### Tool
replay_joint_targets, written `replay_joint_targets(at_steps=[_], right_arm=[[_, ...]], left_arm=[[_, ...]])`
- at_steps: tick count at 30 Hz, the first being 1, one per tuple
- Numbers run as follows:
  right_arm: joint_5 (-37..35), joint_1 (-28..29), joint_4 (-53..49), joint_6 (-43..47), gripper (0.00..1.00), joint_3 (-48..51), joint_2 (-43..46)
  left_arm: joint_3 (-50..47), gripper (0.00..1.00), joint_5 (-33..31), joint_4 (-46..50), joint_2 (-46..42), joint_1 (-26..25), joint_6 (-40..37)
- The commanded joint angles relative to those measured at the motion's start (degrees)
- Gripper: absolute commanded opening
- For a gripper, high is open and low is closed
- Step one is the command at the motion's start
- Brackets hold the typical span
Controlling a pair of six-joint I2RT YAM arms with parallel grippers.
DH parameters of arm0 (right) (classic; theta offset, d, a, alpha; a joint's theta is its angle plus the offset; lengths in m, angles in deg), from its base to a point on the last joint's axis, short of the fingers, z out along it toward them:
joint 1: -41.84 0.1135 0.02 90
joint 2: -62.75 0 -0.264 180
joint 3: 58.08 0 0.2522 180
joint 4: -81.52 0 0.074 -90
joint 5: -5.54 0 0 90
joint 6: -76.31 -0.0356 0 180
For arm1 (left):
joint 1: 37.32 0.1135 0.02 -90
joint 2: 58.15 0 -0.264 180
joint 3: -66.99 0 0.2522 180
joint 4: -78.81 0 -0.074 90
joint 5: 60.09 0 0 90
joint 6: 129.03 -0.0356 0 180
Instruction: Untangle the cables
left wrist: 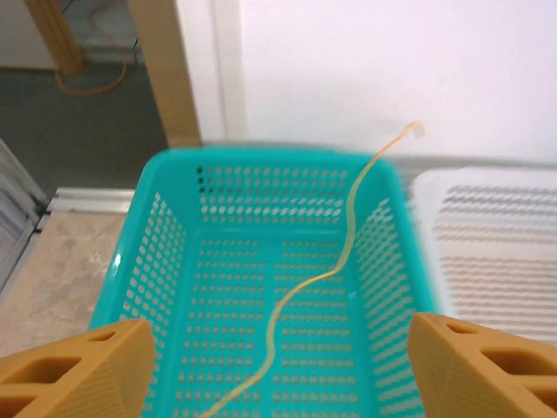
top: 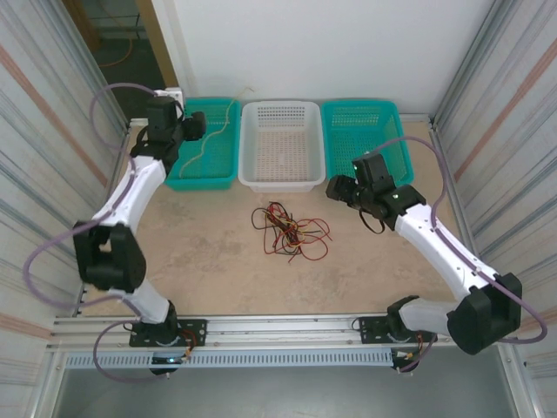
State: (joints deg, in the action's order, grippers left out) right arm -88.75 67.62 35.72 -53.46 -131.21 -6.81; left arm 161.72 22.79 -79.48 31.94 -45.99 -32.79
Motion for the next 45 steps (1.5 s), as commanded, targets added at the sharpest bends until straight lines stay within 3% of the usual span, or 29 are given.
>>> replay_joint_targets(at_steps=[1, 4, 8, 13, 16, 20, 23, 25, 34, 37, 40, 45], right_arm=[[4.68, 0.32, 2.55, 1.11, 0.73, 1.21, 0.66], [9.82, 1.40, -0.77, 2.70, 0.60, -1.22, -4.91], [10.02, 5.75, -1.08, 2.39, 0.54, -0.69, -9.76], [12.22, 8.17, 3.90, -1.00, 0.41, 1.98, -13.14], [14.12, 8.68, 6.72, -2.72, 0.37, 2.69, -15.73], [13.67, 11.23, 6.91, -2.70, 0.37, 1.54, -17.53], [12.10, 13.94, 5.63, -2.09, 0.40, 0.18, -17.92], [8.69, 15.19, 3.12, -2.00, 0.42, -1.14, -18.82], [5.78, 12.98, 1.75, -3.80, 0.44, -0.12, -16.43], [7.77, 11.18, 3.02, -4.43, 0.45, 1.42, -14.57], [9.36, 10.68, 4.91, -4.55, 0.46, 2.87, -13.02], [11.33, 10.60, 8.23, -4.70, 0.46, 4.79, -11.67]], left_arm=[[-6.26, 0.72, 3.75, 2.45, -9.35, -5.18, 5.50], [-13.34, 0.66, 11.37, 5.42, -16.16, -9.40, 9.49], [-23.57, 0.60, 16.62, 9.28, -24.46, -15.78, 13.78], [-35.00, 0.56, 15.29, 9.84, -33.57, -23.00, 19.73], [-40.36, 0.58, 16.75, 6.99, -34.91, -24.16, 24.96], [-43.02, 0.57, 15.42, 4.37, -32.88, -25.61, 29.34], [-43.36, 0.46, 14.13, 2.35, -30.96, -26.81, 29.24], [-44.37, 0.45, 15.37, -1.48, -29.26, -27.68, 28.88], [-36.11, 0.37, 14.84, -4.89, -8.55, -38.10, 20.57], [-34.59, 0.39, 12.94, -4.51, -4.49, -38.96, 20.23], [-34.91, 0.51, 11.55, -6.25, -2.99, -38.97, 19.98], [-33.00, 0.43, 8.23, -5.20, 0.00, -39.19, 18.41]])
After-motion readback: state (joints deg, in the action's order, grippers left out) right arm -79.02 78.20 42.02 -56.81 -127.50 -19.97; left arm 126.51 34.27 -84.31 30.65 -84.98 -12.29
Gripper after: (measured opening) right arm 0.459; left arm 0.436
